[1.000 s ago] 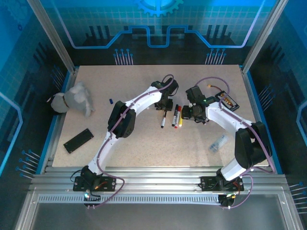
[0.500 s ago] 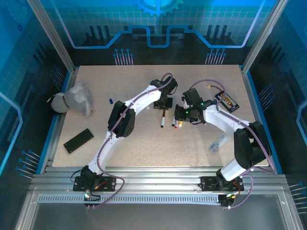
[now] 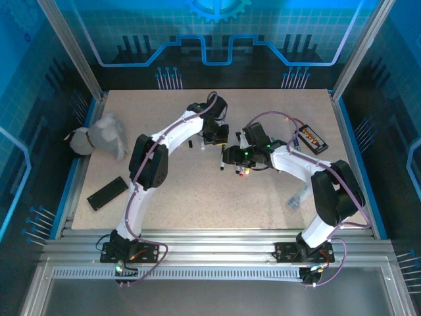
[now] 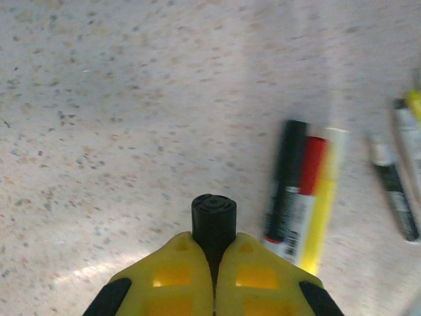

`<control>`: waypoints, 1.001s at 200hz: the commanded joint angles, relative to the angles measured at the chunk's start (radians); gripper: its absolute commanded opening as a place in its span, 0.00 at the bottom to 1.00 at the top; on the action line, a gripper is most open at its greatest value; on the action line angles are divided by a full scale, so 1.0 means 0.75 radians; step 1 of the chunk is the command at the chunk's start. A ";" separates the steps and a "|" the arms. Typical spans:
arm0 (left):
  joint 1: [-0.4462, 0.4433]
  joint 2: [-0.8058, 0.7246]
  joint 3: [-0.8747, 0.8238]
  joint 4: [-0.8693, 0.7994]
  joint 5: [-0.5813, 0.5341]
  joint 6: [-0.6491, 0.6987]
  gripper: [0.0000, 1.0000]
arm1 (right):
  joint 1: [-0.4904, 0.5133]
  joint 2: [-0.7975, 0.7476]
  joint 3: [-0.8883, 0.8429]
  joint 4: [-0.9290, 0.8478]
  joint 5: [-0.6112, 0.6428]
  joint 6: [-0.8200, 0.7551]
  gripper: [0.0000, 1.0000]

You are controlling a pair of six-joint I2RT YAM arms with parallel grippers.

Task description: Open the pen caps

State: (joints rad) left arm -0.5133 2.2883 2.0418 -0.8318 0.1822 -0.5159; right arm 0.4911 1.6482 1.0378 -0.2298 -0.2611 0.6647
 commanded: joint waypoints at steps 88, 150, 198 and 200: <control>-0.009 -0.163 -0.063 0.035 0.090 -0.031 0.00 | 0.026 0.057 0.041 0.076 -0.020 0.057 0.00; -0.007 -0.157 -0.064 0.001 -0.009 -0.020 0.27 | 0.025 -0.007 -0.056 0.178 -0.089 0.006 0.00; -0.007 -0.123 -0.045 0.003 -0.008 -0.022 0.26 | 0.031 -0.003 -0.049 0.184 -0.119 0.002 0.00; -0.007 -0.120 -0.044 0.003 -0.008 -0.022 0.26 | 0.032 -0.002 -0.048 0.183 -0.121 0.001 0.00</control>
State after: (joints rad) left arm -0.5190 2.2127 2.0064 -0.7990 0.2024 -0.5404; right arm 0.5041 1.6756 0.9985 -0.1280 -0.3267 0.6872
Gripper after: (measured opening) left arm 0.261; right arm 0.128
